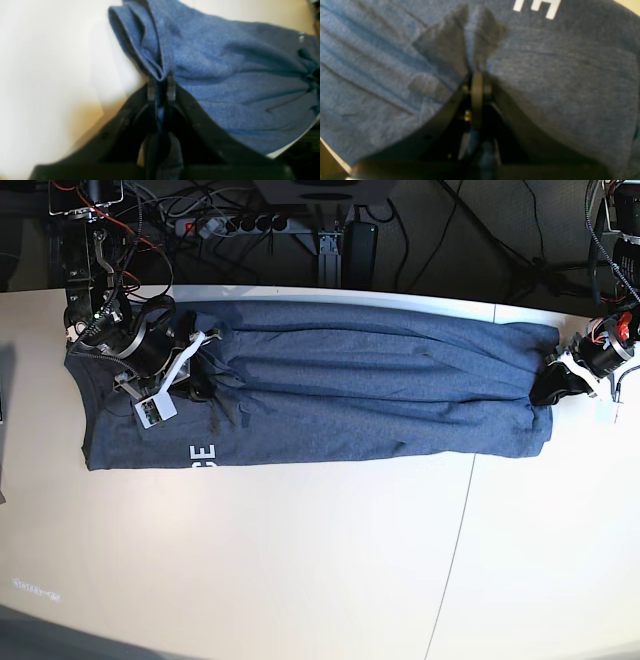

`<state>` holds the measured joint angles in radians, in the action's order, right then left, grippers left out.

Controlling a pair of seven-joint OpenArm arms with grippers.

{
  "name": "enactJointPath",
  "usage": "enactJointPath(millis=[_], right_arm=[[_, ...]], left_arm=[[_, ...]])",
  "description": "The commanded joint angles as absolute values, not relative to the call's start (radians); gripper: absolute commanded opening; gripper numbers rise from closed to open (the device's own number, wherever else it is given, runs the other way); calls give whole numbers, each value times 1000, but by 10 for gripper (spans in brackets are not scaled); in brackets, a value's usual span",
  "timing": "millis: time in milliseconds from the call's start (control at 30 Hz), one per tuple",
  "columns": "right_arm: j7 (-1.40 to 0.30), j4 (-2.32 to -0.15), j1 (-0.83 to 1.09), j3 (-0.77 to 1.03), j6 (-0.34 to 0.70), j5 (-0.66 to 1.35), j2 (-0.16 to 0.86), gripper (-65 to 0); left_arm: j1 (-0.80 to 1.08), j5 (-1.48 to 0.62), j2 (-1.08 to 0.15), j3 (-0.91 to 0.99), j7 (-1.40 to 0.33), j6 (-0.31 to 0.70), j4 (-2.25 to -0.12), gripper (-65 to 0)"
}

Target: Fold the T-shirt properly

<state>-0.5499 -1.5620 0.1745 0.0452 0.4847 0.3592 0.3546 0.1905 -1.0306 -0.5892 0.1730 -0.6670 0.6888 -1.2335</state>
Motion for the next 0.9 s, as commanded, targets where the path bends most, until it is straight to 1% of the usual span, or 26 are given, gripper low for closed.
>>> enactJointPath(millis=[0,167,300,467,767,867], right_arm=[[-584,-1562,172,51,565,335,368,-650],[-583,-1564,172,51,565,402,368,-650],[-577,-1590,172,51,565,404,368,-650],[-573,-1655,172,51,565,457,368,-650],[-578,-1811,172,51,565,464,368,-650],[-581,-1838,172,51,565,461,368,-650]], left_arm=[[181,-1034,-609,181,-639,698,-1242,-650],[181,-1035,-609,181,-638,698,-1242,-650],[181,-1034,-609,181,-634,698,-1242,-650],[181,-1034,-609,181,-632,698,-1242,-650],[180,-1028,-610,181,-628,698,-1242,-650],[180,-989,-621,200,-596,698,-1242,-650]])
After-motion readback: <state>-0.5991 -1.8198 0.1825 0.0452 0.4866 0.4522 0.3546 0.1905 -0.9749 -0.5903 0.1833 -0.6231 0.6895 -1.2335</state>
